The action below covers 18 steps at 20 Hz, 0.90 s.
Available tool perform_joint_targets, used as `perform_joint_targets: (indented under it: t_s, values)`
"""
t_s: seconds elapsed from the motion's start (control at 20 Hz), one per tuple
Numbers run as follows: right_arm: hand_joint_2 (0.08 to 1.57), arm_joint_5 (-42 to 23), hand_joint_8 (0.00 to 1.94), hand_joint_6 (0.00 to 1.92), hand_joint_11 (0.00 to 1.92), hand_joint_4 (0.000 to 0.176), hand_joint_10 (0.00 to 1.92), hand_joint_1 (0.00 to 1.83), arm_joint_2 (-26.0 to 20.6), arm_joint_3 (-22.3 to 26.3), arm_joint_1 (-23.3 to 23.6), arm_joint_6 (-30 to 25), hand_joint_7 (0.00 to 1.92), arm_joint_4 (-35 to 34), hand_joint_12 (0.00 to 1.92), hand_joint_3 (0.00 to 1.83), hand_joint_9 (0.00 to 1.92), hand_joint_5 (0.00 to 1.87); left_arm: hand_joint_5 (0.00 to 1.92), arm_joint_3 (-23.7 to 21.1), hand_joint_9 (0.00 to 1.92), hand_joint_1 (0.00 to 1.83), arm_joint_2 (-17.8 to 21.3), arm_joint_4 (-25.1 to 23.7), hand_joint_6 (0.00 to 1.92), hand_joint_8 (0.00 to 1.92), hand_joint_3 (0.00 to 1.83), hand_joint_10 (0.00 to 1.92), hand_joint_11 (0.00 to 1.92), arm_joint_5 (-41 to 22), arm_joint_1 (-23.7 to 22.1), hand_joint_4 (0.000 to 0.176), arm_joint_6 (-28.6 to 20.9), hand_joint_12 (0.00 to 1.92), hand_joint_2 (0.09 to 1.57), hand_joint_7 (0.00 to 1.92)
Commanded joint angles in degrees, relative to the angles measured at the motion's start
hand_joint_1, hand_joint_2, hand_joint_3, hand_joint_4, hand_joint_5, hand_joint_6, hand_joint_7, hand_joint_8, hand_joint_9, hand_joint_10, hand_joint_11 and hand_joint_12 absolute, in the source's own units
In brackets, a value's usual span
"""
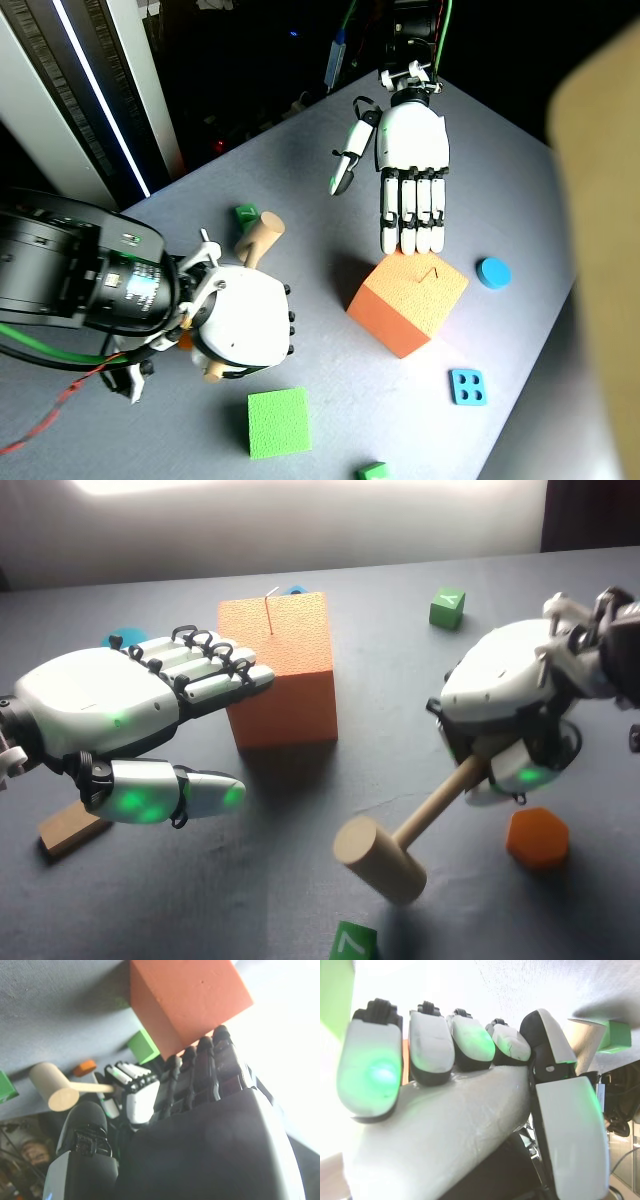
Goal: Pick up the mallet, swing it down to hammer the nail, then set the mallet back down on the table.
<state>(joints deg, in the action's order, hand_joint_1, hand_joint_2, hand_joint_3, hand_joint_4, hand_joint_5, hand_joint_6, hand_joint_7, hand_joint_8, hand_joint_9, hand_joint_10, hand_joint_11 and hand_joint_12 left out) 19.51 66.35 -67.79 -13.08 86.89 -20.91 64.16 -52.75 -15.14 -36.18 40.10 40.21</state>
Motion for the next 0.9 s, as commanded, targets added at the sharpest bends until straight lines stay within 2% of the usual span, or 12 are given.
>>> perform_joint_targets:
  t_s: [0.0, 0.05, 0.3, 0.45, 0.65, 0.85]
  values:
    - [1.42, -4.35, 1.94, 1.92, 1.83, 0.176, 1.92, 0.8, -0.97, 0.44, 1.0, -0.16, 1.59, -0.73, 1.92, 0.0, 1.65, 1.43, 0.02, 0.04, 0.0, 0.0, -0.13, 0.35, 0.01, 0.0, 0.0, 0.0, 0.0, -4.36, -0.44, 0.0, -0.17, 0.0, 1.25, 0.01]
    - [1.42, -4.35, 1.94, 1.92, 1.83, 0.176, 1.92, 0.8, -2.24, 1.39, 1.71, 0.04, 1.59, -0.72, 1.92, 0.0, 1.65, 1.43, 0.02, 0.03, 0.0, 0.0, -0.13, 0.35, 0.01, 0.0, 0.0, 0.0, 0.0, -4.36, -0.44, 0.0, -0.17, 0.0, 1.25, 0.01]
    - [1.32, -6.11, 1.94, 1.92, 1.82, 0.176, 1.92, 1.03, -7.69, 3.51, 5.61, 0.12, 1.58, -0.67, 1.92, 0.0, 1.64, 1.41, 0.02, 0.04, 0.0, 0.0, -0.11, 0.35, 0.0, 0.01, 0.0, 0.0, 0.0, -4.36, -0.67, 0.0, -0.17, 0.0, 1.25, 0.01]
    - [1.32, -7.02, 1.94, 1.92, 1.8, 0.176, 1.92, 1.07, -10.33, 3.93, 8.25, -0.64, 1.57, -0.62, 1.92, 0.0, 1.64, 1.41, 0.01, 0.04, 0.01, 0.0, -0.12, 0.35, 0.0, 0.01, 0.0, 0.0, 0.0, -4.36, -0.72, 0.0, -0.17, 0.0, 1.26, 0.02]
    - [1.29, -17.43, 1.94, 1.92, 1.79, 0.176, 1.92, 1.11, -13.62, 5.74, 10.18, -0.65, 1.55, 0.85, 1.92, 0.0, 1.61, 1.38, 0.01, 0.14, 0.0, 0.0, -0.09, 0.35, 0.0, 0.0, 0.0, 0.0, 0.0, -4.36, -0.68, 0.0, -0.32, 0.0, 1.25, 0.01]
    - [1.29, -22.1, 1.94, 1.92, 1.77, 0.176, 1.92, 1.08, -13.6, 5.81, 10.18, 0.91, 1.54, 3.38, 1.92, 0.0, 1.6, 1.37, 0.0, 0.1, 0.0, 0.0, -0.09, 0.35, 0.0, 0.0, 0.0, 0.0, 0.0, -4.36, -0.67, 0.0, -0.32, 0.0, 1.25, 0.0]
